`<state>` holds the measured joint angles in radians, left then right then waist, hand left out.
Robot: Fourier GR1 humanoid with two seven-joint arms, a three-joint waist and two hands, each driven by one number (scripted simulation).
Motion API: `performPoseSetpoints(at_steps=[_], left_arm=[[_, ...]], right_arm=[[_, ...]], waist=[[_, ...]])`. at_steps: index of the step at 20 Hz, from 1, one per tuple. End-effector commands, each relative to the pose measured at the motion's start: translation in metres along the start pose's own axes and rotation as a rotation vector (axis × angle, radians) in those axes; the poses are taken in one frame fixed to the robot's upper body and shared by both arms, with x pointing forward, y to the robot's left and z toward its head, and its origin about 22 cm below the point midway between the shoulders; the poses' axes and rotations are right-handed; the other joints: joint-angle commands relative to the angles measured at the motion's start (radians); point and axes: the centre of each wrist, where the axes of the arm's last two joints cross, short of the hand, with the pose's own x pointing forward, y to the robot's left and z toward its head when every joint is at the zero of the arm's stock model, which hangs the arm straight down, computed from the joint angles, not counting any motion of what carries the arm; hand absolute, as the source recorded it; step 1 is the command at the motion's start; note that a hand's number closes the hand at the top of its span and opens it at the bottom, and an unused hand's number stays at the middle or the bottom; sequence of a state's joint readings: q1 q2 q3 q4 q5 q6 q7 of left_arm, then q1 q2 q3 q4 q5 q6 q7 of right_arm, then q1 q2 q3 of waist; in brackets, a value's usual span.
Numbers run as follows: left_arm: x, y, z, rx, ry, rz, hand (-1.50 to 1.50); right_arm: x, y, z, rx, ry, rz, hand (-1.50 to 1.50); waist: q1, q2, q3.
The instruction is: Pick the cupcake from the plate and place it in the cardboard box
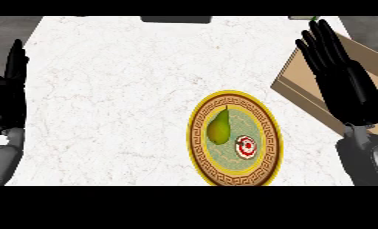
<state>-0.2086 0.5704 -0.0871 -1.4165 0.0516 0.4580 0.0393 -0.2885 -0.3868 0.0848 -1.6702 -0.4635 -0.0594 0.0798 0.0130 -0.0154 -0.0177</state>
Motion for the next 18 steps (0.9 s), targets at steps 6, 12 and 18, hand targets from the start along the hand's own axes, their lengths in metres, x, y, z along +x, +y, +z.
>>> performPoseSetpoints(at_steps=[6, 12, 18], left_arm=[[0.021, -0.026, 0.021, -0.386, -0.183, 0.069, 0.00], [0.027, -0.037, 0.028, -0.532, -0.207, 0.151, 0.00], [0.016, -0.053, 0.025, -0.561, -0.213, 0.162, 0.00]], right_arm=[[0.088, -0.032, 0.025, -0.235, -0.249, 0.407, -1.50], [0.056, -0.032, 0.088, -0.186, -0.072, 0.782, -1.50], [0.063, -0.008, 0.111, -0.021, -0.104, 1.027, -1.50]], waist=[[-0.125, -0.021, 0.011], [-0.073, 0.003, 0.017], [-0.046, 0.013, 0.016]])
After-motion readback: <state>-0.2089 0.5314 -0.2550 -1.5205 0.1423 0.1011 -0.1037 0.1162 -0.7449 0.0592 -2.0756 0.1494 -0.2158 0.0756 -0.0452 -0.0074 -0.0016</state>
